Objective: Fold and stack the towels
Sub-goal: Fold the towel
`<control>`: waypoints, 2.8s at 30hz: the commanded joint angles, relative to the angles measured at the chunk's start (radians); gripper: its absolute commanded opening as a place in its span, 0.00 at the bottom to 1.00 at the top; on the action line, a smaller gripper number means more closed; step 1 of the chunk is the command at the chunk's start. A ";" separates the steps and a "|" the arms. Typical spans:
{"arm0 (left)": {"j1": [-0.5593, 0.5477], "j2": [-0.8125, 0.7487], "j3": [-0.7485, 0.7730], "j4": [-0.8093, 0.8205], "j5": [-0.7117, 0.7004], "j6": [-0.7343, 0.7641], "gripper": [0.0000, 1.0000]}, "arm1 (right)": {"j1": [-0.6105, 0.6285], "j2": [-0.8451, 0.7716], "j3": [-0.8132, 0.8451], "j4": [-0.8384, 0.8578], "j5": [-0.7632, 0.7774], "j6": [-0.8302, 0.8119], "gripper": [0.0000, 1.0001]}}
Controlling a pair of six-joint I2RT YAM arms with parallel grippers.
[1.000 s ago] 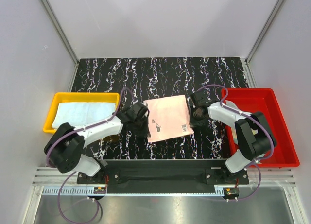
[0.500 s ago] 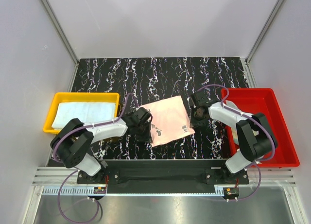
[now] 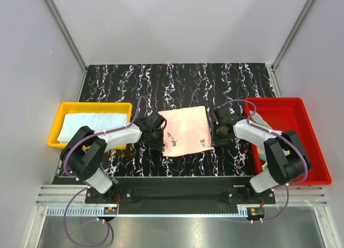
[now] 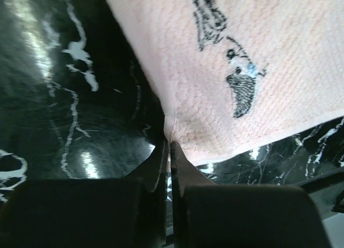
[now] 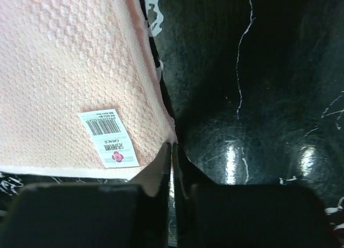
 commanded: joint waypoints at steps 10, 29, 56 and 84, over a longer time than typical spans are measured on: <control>-0.024 -0.205 -0.024 -0.036 0.055 -0.040 0.00 | 0.025 -0.060 -0.060 0.094 -0.053 0.099 0.00; -0.061 -0.087 -0.116 0.005 -0.069 -0.046 0.00 | 0.032 -0.084 0.022 -0.013 0.065 0.039 0.00; -0.067 -0.197 -0.151 -0.041 -0.053 -0.043 0.00 | 0.032 -0.096 -0.100 0.102 -0.050 0.091 0.00; 0.202 -0.031 0.321 -0.129 -0.106 0.423 0.41 | 0.004 0.113 0.399 0.033 -0.147 -0.317 0.35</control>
